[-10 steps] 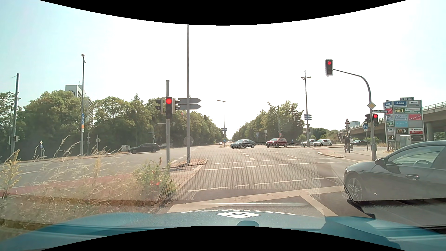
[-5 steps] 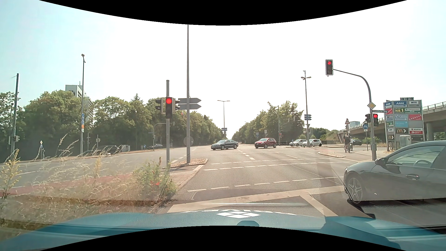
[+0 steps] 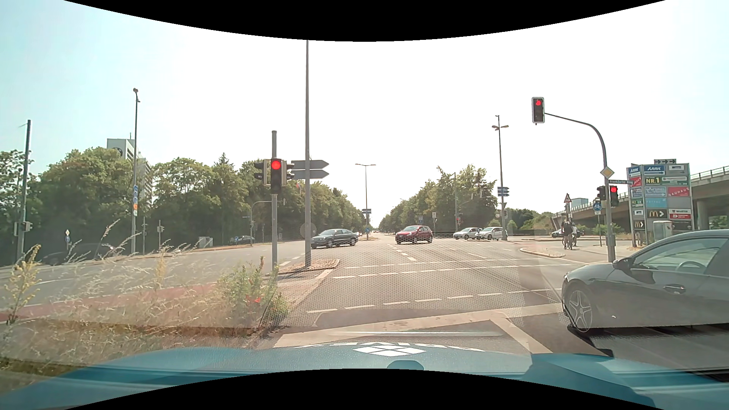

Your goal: Follow the waypoints while adhering to traffic rules and regulations

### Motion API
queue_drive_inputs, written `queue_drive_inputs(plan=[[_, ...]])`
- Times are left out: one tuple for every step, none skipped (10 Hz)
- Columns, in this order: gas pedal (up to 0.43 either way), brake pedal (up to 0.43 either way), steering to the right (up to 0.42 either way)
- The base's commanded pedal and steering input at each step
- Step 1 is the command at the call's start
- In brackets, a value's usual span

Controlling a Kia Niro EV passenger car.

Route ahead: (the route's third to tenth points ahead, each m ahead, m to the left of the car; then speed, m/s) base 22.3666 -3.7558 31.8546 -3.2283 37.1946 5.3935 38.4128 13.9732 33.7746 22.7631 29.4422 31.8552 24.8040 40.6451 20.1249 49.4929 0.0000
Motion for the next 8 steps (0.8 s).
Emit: queue_drive_inputs(plan=[[0.000, 0.329, -0.003], [0.000, 0.329, -0.003], [0.000, 0.329, -0.003], [0.000, 0.335, -0.003], [0.000, 0.329, -0.003], [0.000, 0.329, -0.003], [0.000, 0.335, -0.003], [0.000, 0.329, -0.003]])
